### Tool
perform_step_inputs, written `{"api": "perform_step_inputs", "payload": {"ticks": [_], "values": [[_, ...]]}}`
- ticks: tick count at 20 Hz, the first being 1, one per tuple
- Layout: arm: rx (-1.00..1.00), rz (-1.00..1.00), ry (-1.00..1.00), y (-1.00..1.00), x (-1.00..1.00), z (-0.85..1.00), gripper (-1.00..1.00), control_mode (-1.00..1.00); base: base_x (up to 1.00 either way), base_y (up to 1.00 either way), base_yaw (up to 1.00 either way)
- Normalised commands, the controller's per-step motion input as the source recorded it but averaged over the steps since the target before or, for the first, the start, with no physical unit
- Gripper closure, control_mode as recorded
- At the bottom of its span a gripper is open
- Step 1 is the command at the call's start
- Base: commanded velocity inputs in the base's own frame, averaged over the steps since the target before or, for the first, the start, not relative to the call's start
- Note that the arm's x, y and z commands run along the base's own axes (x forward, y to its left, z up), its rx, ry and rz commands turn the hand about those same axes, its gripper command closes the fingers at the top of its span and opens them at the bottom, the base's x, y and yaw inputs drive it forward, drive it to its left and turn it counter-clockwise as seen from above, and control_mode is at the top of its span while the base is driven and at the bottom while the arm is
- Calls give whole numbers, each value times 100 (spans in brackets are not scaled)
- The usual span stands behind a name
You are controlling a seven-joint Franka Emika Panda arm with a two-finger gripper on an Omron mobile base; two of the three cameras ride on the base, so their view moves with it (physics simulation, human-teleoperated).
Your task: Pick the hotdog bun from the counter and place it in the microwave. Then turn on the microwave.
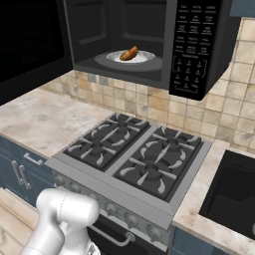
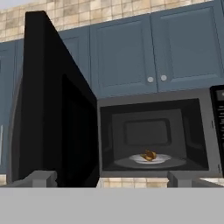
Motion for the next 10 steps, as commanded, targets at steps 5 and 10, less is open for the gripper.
{"api": "perform_step_inputs", "payload": {"ticks": [5, 10], "values": [[0, 0, 1, 44, 0, 0, -100, -100, 0, 0, 0], [0, 0, 1, 41, 0, 0, -100, -100, 0, 0, 0]]}}
